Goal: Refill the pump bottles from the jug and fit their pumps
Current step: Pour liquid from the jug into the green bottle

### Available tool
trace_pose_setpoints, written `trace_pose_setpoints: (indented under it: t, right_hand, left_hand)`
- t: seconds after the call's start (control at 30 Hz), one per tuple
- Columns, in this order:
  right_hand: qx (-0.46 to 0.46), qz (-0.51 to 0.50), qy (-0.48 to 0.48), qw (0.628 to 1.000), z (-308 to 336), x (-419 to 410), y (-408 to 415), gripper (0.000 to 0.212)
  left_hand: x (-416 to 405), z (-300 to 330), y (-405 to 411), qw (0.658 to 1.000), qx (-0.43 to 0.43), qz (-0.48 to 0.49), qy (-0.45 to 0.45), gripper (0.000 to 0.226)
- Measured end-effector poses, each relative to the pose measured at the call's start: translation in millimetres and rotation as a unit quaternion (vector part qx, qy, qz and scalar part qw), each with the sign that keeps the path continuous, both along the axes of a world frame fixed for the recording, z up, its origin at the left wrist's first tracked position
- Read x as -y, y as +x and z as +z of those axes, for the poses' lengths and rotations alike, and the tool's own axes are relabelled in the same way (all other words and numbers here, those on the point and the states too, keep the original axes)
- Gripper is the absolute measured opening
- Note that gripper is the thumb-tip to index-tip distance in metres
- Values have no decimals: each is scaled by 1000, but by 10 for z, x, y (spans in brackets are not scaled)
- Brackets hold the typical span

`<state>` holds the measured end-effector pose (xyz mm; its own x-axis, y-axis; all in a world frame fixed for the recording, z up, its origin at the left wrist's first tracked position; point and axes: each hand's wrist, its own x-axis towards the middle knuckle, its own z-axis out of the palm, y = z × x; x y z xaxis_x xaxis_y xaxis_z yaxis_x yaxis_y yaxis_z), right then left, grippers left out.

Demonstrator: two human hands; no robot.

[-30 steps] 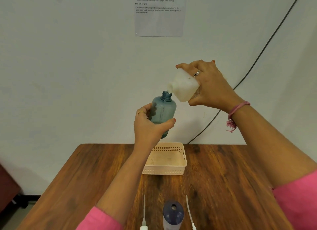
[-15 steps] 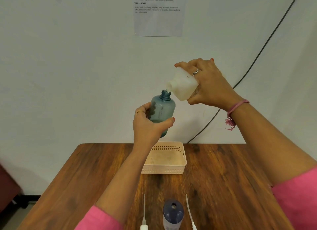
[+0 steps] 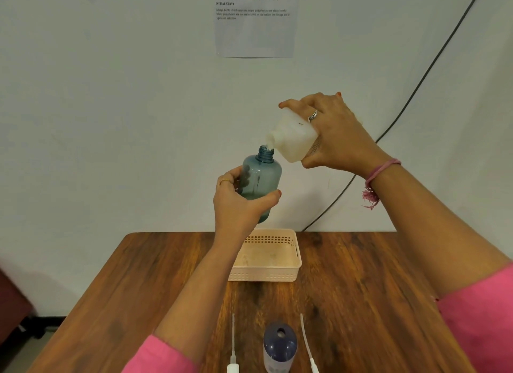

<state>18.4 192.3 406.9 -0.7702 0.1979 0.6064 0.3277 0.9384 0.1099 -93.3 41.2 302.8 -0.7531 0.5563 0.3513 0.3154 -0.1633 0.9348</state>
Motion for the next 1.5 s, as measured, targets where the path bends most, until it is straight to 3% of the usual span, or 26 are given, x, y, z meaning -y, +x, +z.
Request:
trace_pose_setpoints:
  t: [1.5]
  right_hand:
    - [9, -1, 29, 1000, -11, -54, -32, 99]
  left_hand:
    - [4, -14, 17, 1000, -1, 6, 0, 75]
